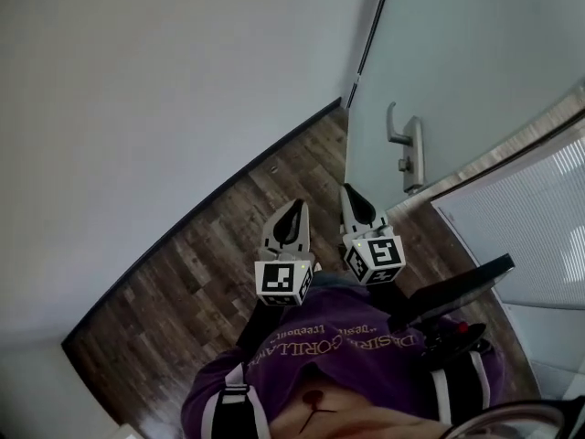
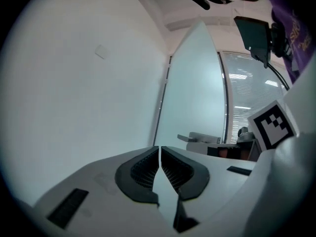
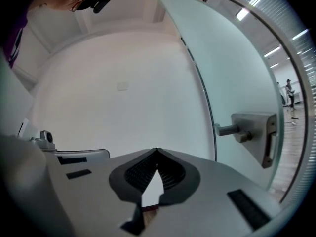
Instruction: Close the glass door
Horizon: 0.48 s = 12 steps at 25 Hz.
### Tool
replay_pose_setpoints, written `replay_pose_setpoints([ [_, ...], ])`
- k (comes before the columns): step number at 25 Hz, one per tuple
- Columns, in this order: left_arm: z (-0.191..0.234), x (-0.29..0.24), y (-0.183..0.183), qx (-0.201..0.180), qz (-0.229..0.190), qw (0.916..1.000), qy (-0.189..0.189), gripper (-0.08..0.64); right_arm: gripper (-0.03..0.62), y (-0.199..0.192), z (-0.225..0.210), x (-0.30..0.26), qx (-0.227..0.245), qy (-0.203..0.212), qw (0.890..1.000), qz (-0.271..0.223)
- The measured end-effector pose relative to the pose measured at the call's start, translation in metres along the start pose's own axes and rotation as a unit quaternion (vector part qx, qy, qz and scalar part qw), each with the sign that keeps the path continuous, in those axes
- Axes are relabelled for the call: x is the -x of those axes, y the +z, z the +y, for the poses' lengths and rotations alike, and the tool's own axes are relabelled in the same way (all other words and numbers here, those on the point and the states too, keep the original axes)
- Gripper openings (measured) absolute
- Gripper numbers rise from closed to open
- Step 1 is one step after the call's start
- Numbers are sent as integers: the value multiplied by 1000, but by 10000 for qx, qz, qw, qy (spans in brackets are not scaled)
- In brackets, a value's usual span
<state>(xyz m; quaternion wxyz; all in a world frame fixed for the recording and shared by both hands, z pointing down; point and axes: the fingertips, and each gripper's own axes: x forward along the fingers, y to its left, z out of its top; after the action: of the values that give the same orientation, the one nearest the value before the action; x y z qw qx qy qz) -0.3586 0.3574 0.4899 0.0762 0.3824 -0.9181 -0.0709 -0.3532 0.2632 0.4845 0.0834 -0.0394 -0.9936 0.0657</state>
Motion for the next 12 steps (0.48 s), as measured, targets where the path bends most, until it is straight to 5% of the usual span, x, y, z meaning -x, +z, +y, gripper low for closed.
replay_pose_setpoints([
  [4, -30, -53, -4, -243, 16, 9963, -830, 2, -3, -4, -43, 4, 68, -523, 9986, -60],
  [8, -52, -108, 14, -1166, -46, 9787, -1688, 2, -3, 8, -69, 17, 24, -1203, 9926, -173],
  [10, -62, -141, 20, -2095, -210, 9555, -2067, 3, -3, 13, -78, 20, -37, -1492, 9884, -275],
  [12, -76, -174, 23, -3227, -406, 9152, -2381, 43, -3, 16, -87, 23, -115, -1791, 9831, -367],
])
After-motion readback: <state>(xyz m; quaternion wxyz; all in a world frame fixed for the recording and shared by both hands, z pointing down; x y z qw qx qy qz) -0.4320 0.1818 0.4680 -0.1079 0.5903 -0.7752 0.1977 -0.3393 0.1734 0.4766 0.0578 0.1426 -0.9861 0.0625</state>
